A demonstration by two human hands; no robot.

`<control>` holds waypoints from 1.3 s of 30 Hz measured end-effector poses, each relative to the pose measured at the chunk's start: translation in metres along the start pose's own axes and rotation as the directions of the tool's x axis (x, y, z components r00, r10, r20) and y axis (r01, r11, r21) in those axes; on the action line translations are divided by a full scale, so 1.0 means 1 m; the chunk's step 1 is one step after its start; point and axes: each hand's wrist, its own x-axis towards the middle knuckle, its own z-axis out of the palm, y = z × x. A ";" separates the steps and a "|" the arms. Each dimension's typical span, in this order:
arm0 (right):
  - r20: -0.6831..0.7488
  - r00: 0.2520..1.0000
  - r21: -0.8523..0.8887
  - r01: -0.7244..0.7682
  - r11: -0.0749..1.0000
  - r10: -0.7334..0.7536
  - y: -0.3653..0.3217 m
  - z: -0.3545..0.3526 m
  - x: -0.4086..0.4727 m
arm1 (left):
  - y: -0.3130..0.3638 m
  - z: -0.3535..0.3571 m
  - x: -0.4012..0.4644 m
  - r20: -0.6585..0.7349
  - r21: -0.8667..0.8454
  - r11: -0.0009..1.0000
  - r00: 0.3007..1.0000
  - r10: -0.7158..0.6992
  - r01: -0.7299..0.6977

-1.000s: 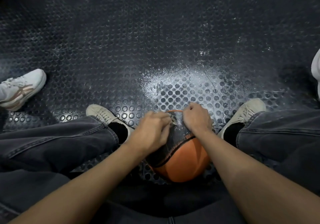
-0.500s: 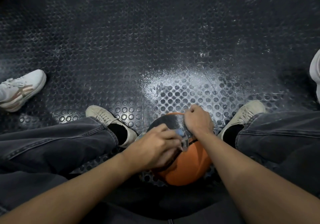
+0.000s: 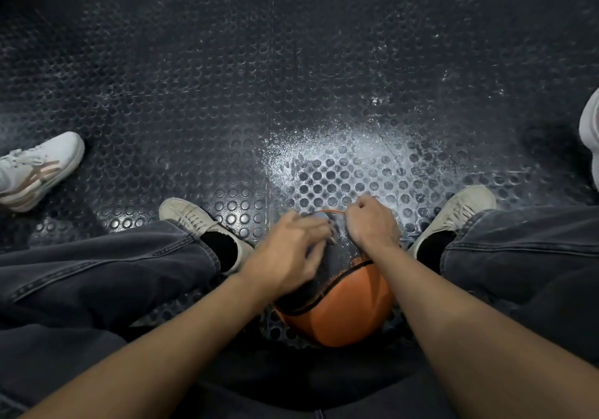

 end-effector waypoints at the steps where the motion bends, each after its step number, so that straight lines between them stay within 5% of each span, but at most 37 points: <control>1: 0.003 1.000 0.004 -0.004 1.000 0.004 0.004 -0.001 0.001 | 0.008 0.001 -0.007 0.054 -0.012 0.995 0.993 0.102 -0.102; 4: 0.021 0.999 0.020 0.034 0.999 -0.034 0.005 -0.001 0.004 | 0.007 -0.010 -0.013 0.187 -0.043 0.942 0.923 0.335 -0.333; 5: 0.029 0.999 0.031 0.042 0.999 -0.043 0.003 0.002 0.004 | -0.002 -0.011 -0.006 0.158 -0.057 0.960 0.947 0.281 -0.275; 7: 0.025 0.998 0.036 0.052 0.998 -0.053 -0.002 0.008 0.004 | -0.017 -0.007 0.008 -0.006 -0.121 0.992 0.999 -0.041 0.040; 9: 0.012 0.999 0.016 0.050 0.999 -0.050 -0.003 0.014 0.004 | -0.021 0.000 0.006 -0.081 -0.082 0.976 0.974 -0.210 0.204; 13: 0.009 0.999 -0.014 0.049 0.999 -0.048 0.006 0.010 0.009 | 0.001 -0.008 -0.022 0.128 -0.052 0.968 0.960 0.248 -0.244; 15: 0.030 0.998 0.000 0.057 0.998 -0.056 0.006 0.009 0.012 | -0.003 -0.013 -0.016 0.170 -0.062 0.952 0.937 0.305 -0.299; 17: 0.038 0.997 0.021 0.064 0.998 -0.065 0.003 0.013 0.012 | -0.011 -0.019 -0.004 0.019 -0.106 0.994 1.000 -0.003 0.005; 19: 0.031 0.997 0.055 0.071 0.996 -0.073 0.001 0.017 0.012 | -0.025 -0.030 0.006 -0.057 -0.124 0.920 0.923 -0.380 0.371; 20: 0.028 0.996 0.058 0.080 0.995 -0.082 0.001 0.019 0.011 | -0.032 -0.035 0.007 -0.066 -0.149 0.882 0.885 -0.461 0.448; 24: 0.032 0.995 0.052 0.090 0.995 -0.092 0.002 0.016 0.013 | -0.038 -0.056 0.011 -0.027 -0.454 0.795 0.886 -0.463 0.402; 27: 0.035 0.995 0.058 0.091 0.994 -0.093 0.004 0.018 0.015 | -0.037 -0.053 0.014 0.245 -0.607 0.608 0.849 -0.468 0.511; 30: 0.019 0.996 0.051 0.091 0.995 -0.092 0.006 0.020 0.015 | -0.037 -0.036 0.015 0.216 -0.312 0.795 0.853 -0.474 0.521; 34: 0.009 0.997 0.056 0.082 0.995 -0.082 0.005 0.021 0.018 | -0.030 -0.029 0.011 -0.046 -0.168 0.824 0.830 -0.555 0.542; 39: 0.029 0.996 0.042 0.079 0.996 -0.081 0.005 0.020 0.018 | -0.017 -0.015 -0.013 0.159 -0.111 0.903 0.905 -0.395 0.414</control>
